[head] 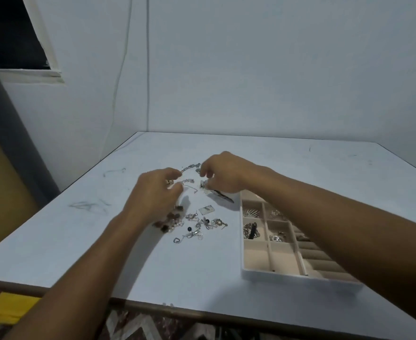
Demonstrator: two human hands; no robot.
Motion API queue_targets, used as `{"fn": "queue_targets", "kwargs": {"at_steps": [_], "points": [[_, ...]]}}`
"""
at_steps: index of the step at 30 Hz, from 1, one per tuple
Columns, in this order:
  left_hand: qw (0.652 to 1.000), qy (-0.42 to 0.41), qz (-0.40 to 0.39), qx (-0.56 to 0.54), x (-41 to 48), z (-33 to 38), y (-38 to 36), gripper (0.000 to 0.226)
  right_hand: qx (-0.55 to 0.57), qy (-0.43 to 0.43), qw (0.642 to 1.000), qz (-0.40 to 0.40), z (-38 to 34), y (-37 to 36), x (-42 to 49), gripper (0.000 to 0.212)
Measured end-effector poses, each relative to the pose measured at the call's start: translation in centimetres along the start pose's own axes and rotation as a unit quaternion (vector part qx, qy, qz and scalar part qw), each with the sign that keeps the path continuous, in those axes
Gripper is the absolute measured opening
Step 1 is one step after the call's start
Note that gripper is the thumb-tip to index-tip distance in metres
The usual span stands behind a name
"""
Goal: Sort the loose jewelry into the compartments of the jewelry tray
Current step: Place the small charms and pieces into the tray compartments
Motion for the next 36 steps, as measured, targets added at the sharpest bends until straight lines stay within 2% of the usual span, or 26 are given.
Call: {"fn": "queue_targets", "kwargs": {"at_steps": [7, 9, 12, 19, 26, 32, 36], "points": [[0.999, 0.04, 0.002, -0.036, 3.0, -3.1, -0.1, 0.032, -0.089, -0.019, 0.996, -0.004, -1.7, -2.8, 5.9, 0.026], [0.998, 0.039, 0.003, -0.047, 3.3, -3.2, -0.6, 0.032, -0.096, -0.029, 0.995, 0.009, -1.7, -3.0, 6.5, 0.019], [0.997, 0.039, 0.005, -0.066, 3.7, -3.2, -1.3, 0.032, -0.101, -0.044, 0.994, 0.017, -1.7, -2.9, 6.6, 0.021], [0.986, 0.077, 0.03, -0.147, 4.0, -2.8, -1.6, 0.038, -0.105, -0.044, 0.993, -0.013, -0.7, -3.1, 7.0, 0.01], [0.942, 0.149, 0.032, -0.299, 4.0, -1.6, -1.4, 0.047, 0.027, -0.003, 1.0, -0.005, -1.0, 0.8, 4.9, 0.028], [0.875, 0.191, -0.003, -0.445, 3.8, 0.6, -1.7, 0.05, 0.12, 0.037, 0.991, 0.043, -2.0, 4.6, 1.7, 0.006], [0.855, 0.181, -0.03, -0.485, 3.4, 2.3, -1.9, 0.052, 0.143, 0.049, 0.987, 0.054, -2.3, 6.6, 0.3, 0.005]]}}
Point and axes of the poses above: each hand's wrist, its own x-axis towards the middle knuckle, its own y-axis out of the back of the hand, z = x × y, the point moved 5 cm from there along x, towards the middle knuckle, and after that the axes turned 11 degrees about x, right-handed, at the moved point
